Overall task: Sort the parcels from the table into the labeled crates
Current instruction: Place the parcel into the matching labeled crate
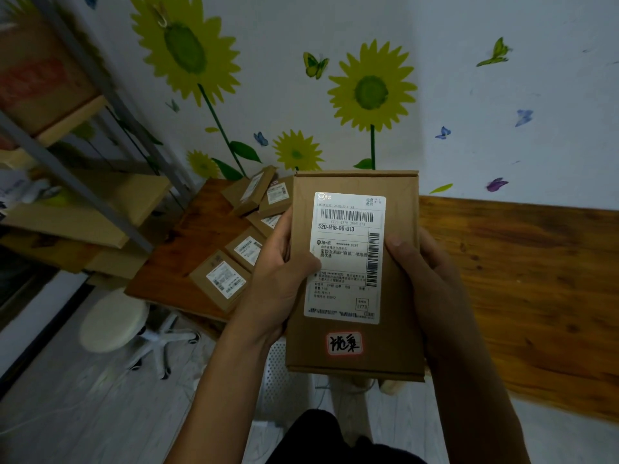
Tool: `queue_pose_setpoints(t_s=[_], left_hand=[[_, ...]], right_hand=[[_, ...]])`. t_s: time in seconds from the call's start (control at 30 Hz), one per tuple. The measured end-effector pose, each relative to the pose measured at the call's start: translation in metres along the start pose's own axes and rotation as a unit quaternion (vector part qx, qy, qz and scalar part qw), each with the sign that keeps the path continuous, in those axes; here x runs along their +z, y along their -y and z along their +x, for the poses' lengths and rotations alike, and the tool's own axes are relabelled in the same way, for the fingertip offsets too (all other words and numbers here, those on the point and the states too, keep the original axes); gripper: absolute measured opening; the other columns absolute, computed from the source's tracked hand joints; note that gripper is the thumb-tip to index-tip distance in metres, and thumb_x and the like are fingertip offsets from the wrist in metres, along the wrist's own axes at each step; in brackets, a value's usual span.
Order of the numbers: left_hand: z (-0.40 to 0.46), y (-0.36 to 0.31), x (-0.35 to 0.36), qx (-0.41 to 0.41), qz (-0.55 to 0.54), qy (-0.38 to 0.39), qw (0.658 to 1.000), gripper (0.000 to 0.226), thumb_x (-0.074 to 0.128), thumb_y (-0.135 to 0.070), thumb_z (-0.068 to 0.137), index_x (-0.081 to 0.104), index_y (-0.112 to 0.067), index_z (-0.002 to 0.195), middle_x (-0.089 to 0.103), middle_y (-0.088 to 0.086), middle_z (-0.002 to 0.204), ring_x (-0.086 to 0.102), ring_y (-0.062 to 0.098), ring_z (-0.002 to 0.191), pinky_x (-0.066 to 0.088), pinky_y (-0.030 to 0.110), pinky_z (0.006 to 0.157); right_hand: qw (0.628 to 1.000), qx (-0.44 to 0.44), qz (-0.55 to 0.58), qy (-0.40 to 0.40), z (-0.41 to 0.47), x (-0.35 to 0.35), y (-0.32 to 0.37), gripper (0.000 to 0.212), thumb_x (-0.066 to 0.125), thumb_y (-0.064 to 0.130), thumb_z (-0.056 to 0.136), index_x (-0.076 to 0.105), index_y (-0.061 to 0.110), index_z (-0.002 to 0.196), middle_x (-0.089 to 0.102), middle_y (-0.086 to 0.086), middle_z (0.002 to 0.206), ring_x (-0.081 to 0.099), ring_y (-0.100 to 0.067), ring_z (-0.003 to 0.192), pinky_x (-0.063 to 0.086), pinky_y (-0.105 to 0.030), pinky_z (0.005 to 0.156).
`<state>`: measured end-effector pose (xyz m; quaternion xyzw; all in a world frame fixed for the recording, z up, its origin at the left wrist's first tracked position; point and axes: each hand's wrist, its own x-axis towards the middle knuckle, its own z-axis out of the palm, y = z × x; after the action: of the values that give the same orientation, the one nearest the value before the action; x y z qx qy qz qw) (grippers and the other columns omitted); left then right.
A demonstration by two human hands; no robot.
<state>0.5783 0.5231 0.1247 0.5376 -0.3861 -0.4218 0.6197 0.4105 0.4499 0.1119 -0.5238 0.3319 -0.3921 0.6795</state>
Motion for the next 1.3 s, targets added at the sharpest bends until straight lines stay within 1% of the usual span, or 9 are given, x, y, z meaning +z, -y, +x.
queue_pose_setpoints(t_s=[0.1, 0.2, 0.33, 0.47, 0.6, 0.83, 1.03, 1.17, 1.3], left_hand=[[0.000, 0.000, 0.002, 0.000, 0.004, 0.002, 1.000, 0.066, 0.052, -0.001, 0.073, 0.050, -0.025, 0.134, 0.076, 0.000, 0.108, 0.074, 0.021, 0.097, 0.059, 0.029, 0.069], [-0.001, 0.001, 0.003, -0.001, 0.006, 0.007, 1.000, 0.064, 0.052, -0.001, 0.073, 0.051, -0.026, 0.132, 0.076, -0.001, 0.109, 0.073, 0.019, 0.098, 0.059, 0.028, 0.069], [-0.003, 0.003, 0.005, -0.002, 0.013, 0.010, 1.000, 0.071, 0.065, -0.011, 0.066, 0.051, -0.028, 0.134, 0.074, 0.000, 0.114, 0.072, 0.022, 0.102, 0.059, 0.030, 0.072], [-0.003, 0.006, 0.005, -0.006, 0.016, 0.006, 1.000, 0.070, 0.061, -0.007, 0.070, 0.050, -0.033, 0.134, 0.074, -0.001, 0.114, 0.072, 0.023, 0.103, 0.059, 0.031, 0.072], [-0.003, 0.007, 0.004, -0.006, 0.018, 0.004, 1.000, 0.075, 0.066, -0.024, 0.062, 0.050, -0.031, 0.135, 0.074, 0.001, 0.115, 0.072, 0.024, 0.104, 0.059, 0.031, 0.073], [-0.005, 0.009, 0.003, -0.002, 0.021, 0.004, 1.000, 0.078, 0.066, -0.026, 0.061, 0.048, -0.028, 0.138, 0.074, 0.000, 0.114, 0.072, 0.022, 0.103, 0.059, 0.030, 0.073], [-0.006, 0.014, 0.001, -0.011, 0.033, 0.005, 0.999, 0.084, 0.065, -0.026, 0.061, 0.045, -0.027, 0.142, 0.073, 0.001, 0.116, 0.071, 0.024, 0.105, 0.059, 0.031, 0.074], [-0.007, 0.016, 0.000, -0.014, 0.034, 0.006, 0.999, 0.082, 0.066, -0.026, 0.062, 0.046, -0.030, 0.141, 0.072, 0.002, 0.118, 0.070, 0.026, 0.107, 0.059, 0.034, 0.076], [-0.008, 0.017, 0.000, -0.015, 0.033, 0.014, 0.999, 0.085, 0.066, -0.024, 0.062, 0.043, -0.026, 0.145, 0.072, 0.004, 0.120, 0.070, 0.028, 0.108, 0.059, 0.035, 0.076]], right_hand=[[1.000, 0.002, -0.011, -0.009, 0.001, -0.002, -0.001, 0.035, 0.052, 0.033, 0.099, 0.058, 0.029, 0.133, 0.077, 0.006, 0.106, 0.076, -0.017, 0.093, 0.062, -0.037, 0.072], [1.000, 0.003, -0.011, -0.013, 0.001, -0.004, -0.002, 0.039, 0.052, 0.032, 0.099, 0.057, 0.026, 0.136, 0.076, 0.004, 0.108, 0.076, -0.018, 0.094, 0.063, -0.037, 0.072], [1.000, 0.009, -0.005, -0.016, 0.001, -0.006, -0.002, 0.035, 0.052, 0.032, 0.099, 0.057, 0.029, 0.134, 0.077, 0.005, 0.106, 0.076, -0.017, 0.092, 0.062, -0.033, 0.069], [1.000, 0.013, 0.004, -0.021, 0.001, -0.007, -0.001, 0.034, 0.052, 0.030, 0.100, 0.058, 0.030, 0.134, 0.078, 0.005, 0.104, 0.076, -0.017, 0.091, 0.061, -0.035, 0.069], [1.000, 0.011, 0.000, -0.023, 0.001, -0.007, -0.001, 0.035, 0.052, 0.032, 0.099, 0.058, 0.029, 0.134, 0.077, 0.005, 0.105, 0.076, -0.018, 0.092, 0.061, -0.037, 0.071], [1.000, 0.009, -0.002, -0.026, 0.000, -0.006, -0.003, 0.036, 0.052, 0.031, 0.100, 0.057, 0.029, 0.136, 0.077, 0.004, 0.108, 0.076, -0.018, 0.094, 0.061, -0.043, 0.076], [1.000, 0.009, 0.003, -0.025, 0.002, -0.007, -0.005, 0.030, 0.052, 0.031, 0.101, 0.059, 0.035, 0.129, 0.077, 0.007, 0.106, 0.076, -0.017, 0.093, 0.061, -0.039, 0.073], [1.000, 0.010, 0.004, -0.025, 0.002, -0.007, -0.005, 0.033, 0.052, 0.030, 0.101, 0.058, 0.031, 0.133, 0.077, 0.005, 0.107, 0.076, -0.018, 0.094, 0.061, -0.038, 0.073], [1.000, 0.010, 0.008, -0.028, 0.002, -0.008, -0.006, 0.034, 0.052, 0.031, 0.101, 0.058, 0.030, 0.134, 0.076, 0.004, 0.108, 0.076, -0.018, 0.094, 0.062, -0.036, 0.071]])
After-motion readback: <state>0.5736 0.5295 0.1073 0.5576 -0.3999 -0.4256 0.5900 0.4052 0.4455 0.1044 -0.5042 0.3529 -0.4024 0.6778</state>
